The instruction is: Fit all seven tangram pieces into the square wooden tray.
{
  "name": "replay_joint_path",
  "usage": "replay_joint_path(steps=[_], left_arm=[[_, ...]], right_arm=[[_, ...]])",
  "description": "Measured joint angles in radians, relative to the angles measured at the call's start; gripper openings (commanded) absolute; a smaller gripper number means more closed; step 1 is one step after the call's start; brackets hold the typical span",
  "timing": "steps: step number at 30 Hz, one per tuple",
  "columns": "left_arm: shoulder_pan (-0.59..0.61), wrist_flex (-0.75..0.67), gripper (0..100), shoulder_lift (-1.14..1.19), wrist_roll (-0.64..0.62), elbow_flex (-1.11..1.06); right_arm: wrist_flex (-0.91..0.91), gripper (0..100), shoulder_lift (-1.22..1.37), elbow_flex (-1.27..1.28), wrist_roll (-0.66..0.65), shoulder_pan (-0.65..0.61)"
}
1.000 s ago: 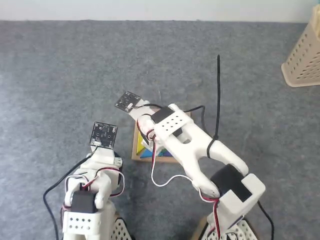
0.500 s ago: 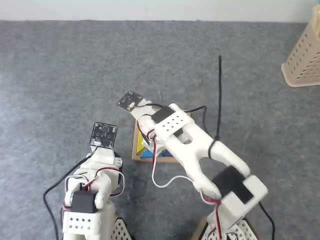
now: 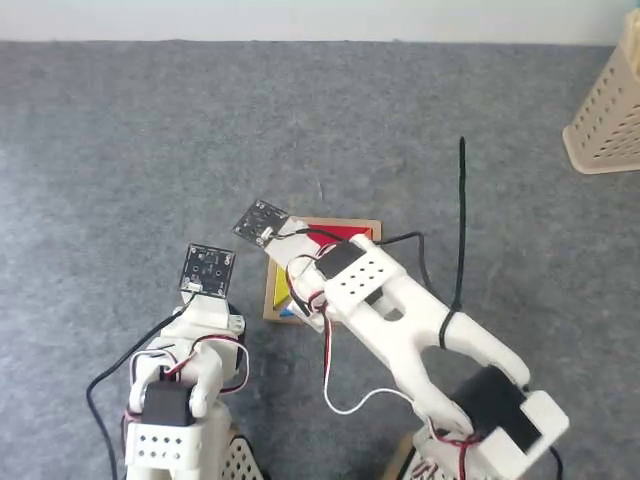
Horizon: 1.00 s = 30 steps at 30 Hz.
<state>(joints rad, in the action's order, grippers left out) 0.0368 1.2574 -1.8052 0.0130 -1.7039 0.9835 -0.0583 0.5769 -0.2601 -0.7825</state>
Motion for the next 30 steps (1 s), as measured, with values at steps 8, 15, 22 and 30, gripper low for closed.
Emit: replay_joint_path(steps=[8, 15, 22, 30], left_arm=[[0.000, 0.000, 1, 0.000, 0.000, 0.000], [0.000, 0.000, 1, 0.000, 0.000, 0.000], [0.000, 0.000, 1, 0.000, 0.000, 0.000], [0.000, 0.000, 1, 0.000, 0.000, 0.000]], right_arm=[[-0.009, 0.7, 0.015, 0.000, 0.000, -0.006], [-0.011, 0.7, -0.048, 0.000, 0.037, -0.005], [-0.029, 0.7, -0.061, 0.006, 0.048, -0.021], [-0.071, 0.7, -0.046, 0.037, 0.048, -0.044]])
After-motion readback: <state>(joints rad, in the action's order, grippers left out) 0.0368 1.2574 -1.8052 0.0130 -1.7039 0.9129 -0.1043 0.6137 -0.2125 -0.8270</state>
